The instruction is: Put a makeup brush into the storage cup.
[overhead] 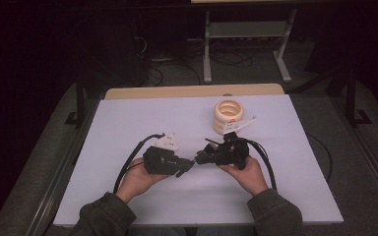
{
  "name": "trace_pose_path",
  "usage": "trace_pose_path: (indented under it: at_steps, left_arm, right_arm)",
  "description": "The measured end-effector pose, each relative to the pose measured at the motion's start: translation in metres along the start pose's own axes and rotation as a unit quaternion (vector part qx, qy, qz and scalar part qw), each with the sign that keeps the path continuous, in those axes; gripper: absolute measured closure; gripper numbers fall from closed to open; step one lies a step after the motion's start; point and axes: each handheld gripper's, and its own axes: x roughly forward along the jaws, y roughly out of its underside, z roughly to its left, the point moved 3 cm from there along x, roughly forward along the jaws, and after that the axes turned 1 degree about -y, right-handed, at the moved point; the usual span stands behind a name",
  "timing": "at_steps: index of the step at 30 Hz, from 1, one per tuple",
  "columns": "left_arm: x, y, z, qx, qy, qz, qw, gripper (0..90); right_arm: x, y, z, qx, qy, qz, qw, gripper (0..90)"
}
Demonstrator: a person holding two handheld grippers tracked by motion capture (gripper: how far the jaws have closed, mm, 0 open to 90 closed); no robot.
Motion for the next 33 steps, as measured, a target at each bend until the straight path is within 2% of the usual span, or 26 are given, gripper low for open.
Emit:
trace_pose_path:
  at_steps: [3, 6, 8, 10, 14, 22, 26, 33]
  left_arm:
    - [0.002, 0.0, -0.001, 0.009, -0.002, 0.004, 1.0, 80.2]
    - [0.004, 0.001, -0.002, 0.011, 0.0, 0.01, 0.9999, 79.9]
    - [0.004, 0.002, -0.002, 0.011, 0.003, 0.011, 0.9999, 79.2]
    - [0.004, 0.003, -0.002, 0.007, 0.0, 0.008, 0.9999, 75.2]
    - [0.002, 0.007, -0.002, 0.003, -0.01, 0.008, 0.9999, 72.9]
    - [-0.008, 0.02, 0.002, -0.007, -0.023, 0.004, 0.9997, 68.9]
    - [-0.014, 0.026, 0.003, -0.01, -0.044, 0.001, 0.999, 65.9]
    - [-0.021, 0.038, 0.006, -0.017, -0.061, -0.004, 0.998, 62.0]
  right_arm:
    - [0.001, 0.0, -0.001, 0.007, -0.014, -0.001, 0.9999, 75.9]
    - [0.001, 0.001, 0.0, 0.016, -0.017, 0.01, 0.9997, 76.7]
    - [0.002, 0.001, 0.0, 0.01, -0.018, 0.011, 0.9997, 76.8]
    - [0.001, 0.001, 0.003, 0.008, -0.011, 0.024, 0.9996, 76.9]
    - [-0.002, 0.0, 0.004, -0.002, 0.004, 0.036, 0.9994, 76.9]
    - [-0.014, -0.002, -0.001, 0.002, 0.025, 0.046, 0.9986, 76.9]
    - [-0.019, -0.008, 0.001, -0.011, 0.038, 0.051, 0.9979, 76.9]
    - [-0.024, -0.021, 0.003, -0.023, 0.057, 0.059, 0.9964, 76.9]
